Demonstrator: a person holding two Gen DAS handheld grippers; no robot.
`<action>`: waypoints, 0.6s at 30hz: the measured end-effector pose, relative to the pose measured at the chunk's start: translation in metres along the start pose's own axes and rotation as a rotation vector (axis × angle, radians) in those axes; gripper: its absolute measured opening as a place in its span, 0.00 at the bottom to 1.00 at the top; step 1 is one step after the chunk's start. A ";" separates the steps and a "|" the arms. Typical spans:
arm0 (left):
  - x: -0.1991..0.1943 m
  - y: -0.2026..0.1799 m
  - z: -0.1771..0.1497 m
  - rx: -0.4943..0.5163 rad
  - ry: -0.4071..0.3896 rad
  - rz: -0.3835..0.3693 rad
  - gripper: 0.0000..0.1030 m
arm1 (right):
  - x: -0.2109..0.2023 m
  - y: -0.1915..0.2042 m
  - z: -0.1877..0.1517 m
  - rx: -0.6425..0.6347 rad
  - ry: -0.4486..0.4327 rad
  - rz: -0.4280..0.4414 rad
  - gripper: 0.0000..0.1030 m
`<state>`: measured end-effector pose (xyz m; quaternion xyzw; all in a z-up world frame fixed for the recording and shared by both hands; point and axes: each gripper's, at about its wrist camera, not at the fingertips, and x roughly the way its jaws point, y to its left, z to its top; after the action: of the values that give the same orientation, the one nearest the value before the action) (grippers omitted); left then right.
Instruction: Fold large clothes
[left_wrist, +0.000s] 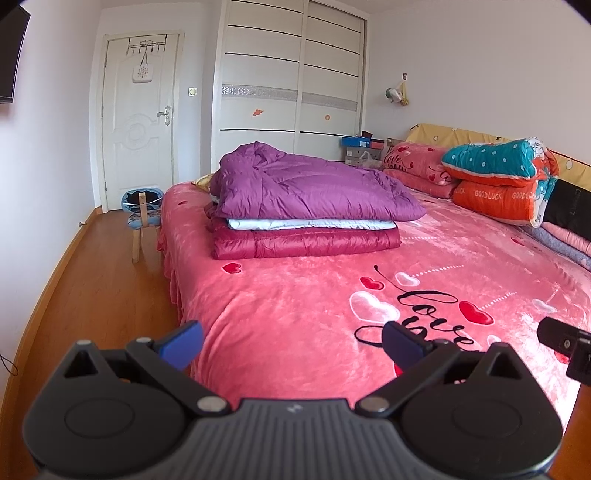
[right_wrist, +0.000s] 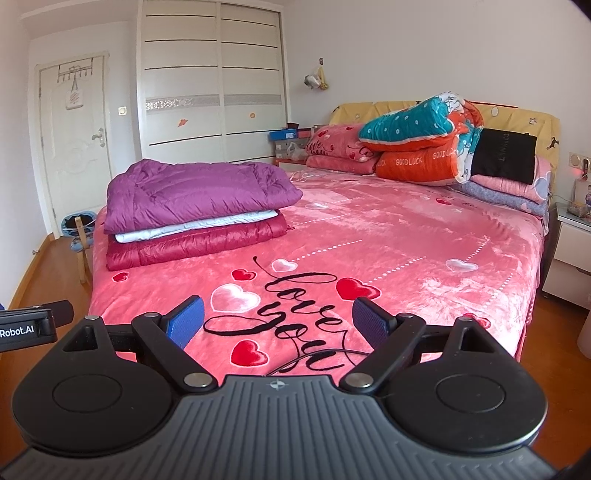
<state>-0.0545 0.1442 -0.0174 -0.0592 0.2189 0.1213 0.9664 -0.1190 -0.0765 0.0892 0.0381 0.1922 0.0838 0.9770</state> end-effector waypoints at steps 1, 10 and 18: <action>0.000 0.000 0.000 0.000 0.001 0.000 0.99 | 0.000 -0.001 0.000 -0.002 0.001 0.002 1.00; 0.002 0.001 -0.001 0.003 0.002 0.008 0.99 | 0.001 -0.007 0.000 -0.006 0.003 0.013 1.00; 0.002 0.002 -0.002 0.005 -0.007 0.013 0.99 | 0.004 -0.010 -0.002 -0.016 0.013 0.020 1.00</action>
<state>-0.0539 0.1462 -0.0207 -0.0548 0.2164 0.1270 0.9665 -0.1145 -0.0858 0.0852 0.0318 0.1973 0.0955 0.9752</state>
